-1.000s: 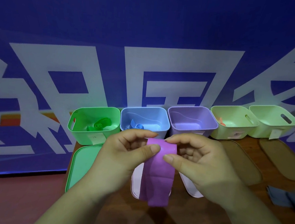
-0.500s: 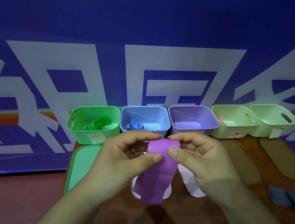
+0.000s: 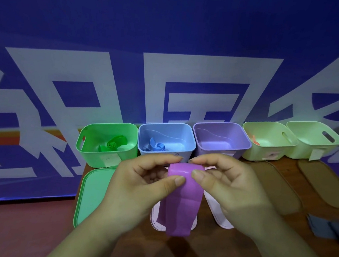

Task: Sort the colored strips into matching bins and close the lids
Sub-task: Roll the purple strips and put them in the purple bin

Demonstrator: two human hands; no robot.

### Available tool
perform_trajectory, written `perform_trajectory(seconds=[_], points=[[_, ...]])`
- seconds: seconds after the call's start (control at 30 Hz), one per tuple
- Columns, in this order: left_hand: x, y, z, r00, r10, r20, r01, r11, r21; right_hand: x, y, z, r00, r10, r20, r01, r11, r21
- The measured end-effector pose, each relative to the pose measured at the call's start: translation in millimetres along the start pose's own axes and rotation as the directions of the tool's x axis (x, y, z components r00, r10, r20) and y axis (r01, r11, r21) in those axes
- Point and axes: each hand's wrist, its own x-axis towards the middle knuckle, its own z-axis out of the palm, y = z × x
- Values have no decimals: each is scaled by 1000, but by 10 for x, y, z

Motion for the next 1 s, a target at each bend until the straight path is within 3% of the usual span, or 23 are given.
perform_trajectory(seconds=[0.13,0.27,0.4,0.7,0.83,1.0], points=[[29,23,-5,998,-50,-29,48,998,-40,-24,19,10,997,-62,55,63,998,-24],[34,25,-22,998,-55,-15,55,998,-30,-24,36,26,992,-123,26,125,987,-99],[43,15,-24,998,-55,-10,55,998,20,-29,57,42,989,-145,-7,144,987,-67],[18,23,-16,996,-11,83,10,1000,16,15,18,20,997,-71,-30,73,994,83],[-9,9,-21,998,34,61,-38,997,74,29,2,27,999,-10,-37,16,987,157],[-33,3,-3,997,65,33,-69,987,146,40,-12,47,998,36,-57,-29,991,132]])
